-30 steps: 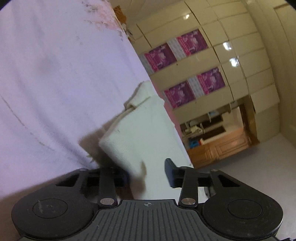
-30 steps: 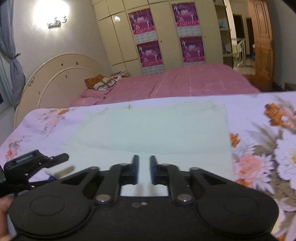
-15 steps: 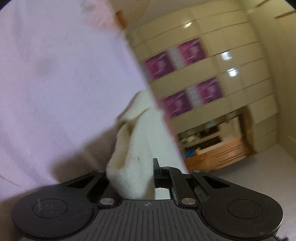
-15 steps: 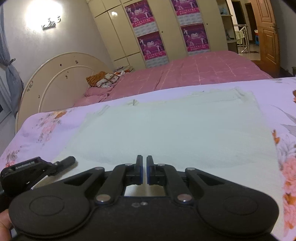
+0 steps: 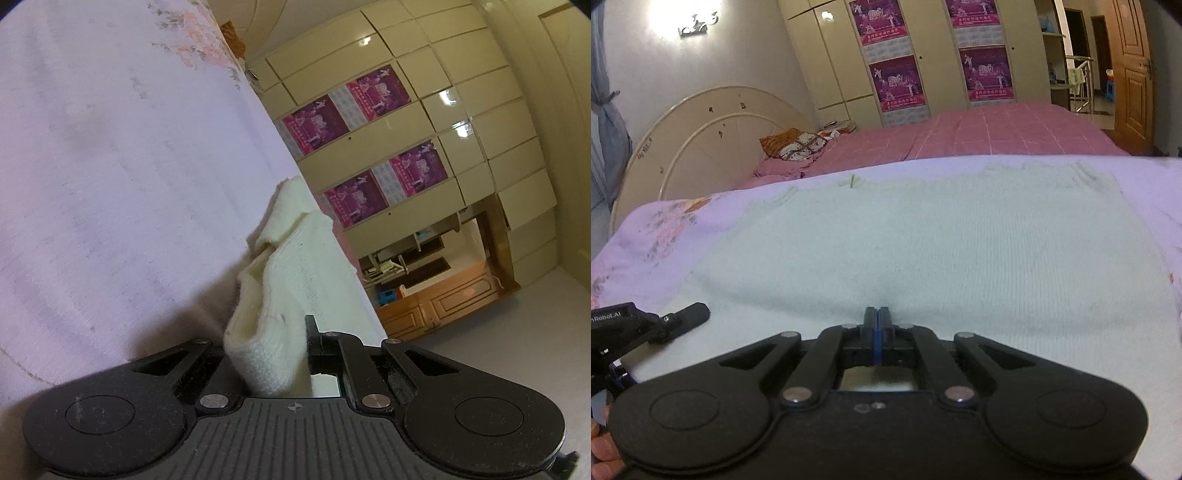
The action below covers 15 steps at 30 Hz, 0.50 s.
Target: Fold small clothes
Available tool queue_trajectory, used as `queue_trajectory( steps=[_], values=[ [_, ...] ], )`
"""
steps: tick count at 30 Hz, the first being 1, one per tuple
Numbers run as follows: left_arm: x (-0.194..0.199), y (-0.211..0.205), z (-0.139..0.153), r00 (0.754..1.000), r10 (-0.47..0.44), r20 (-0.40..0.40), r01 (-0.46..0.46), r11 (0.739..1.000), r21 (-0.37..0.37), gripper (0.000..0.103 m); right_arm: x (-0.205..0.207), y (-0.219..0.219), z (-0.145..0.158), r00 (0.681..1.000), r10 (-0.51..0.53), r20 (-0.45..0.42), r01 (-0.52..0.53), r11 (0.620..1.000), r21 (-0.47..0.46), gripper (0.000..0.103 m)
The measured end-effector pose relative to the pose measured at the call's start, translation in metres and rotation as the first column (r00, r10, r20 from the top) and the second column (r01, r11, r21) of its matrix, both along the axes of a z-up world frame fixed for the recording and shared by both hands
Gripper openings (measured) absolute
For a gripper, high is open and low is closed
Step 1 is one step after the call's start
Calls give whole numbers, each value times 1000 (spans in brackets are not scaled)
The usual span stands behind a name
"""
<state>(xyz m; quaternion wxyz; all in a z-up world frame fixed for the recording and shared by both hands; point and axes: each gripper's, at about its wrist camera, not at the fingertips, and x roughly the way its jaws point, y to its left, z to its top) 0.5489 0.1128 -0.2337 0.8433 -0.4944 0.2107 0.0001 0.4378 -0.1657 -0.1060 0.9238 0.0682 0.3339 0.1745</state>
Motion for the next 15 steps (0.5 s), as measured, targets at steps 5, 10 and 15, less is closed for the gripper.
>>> queue_trajectory(
  steps=[5, 10, 15],
  values=[
    [-13, 0, 0, 1000, -4, -5, 5, 1000, 20, 7, 6, -8, -15, 999, -45, -26, 46, 998, 44, 0],
    [-27, -6, 27, 999, -41, -8, 42, 989, 139, 7, 3, -15, -16, 998, -47, -32, 49, 996, 75, 0],
    [-18, -27, 83, 991, -133, 21, 120, 939, 322, 7, 7, -16, -13, 998, -48, -48, 52, 995, 89, 0]
  ],
)
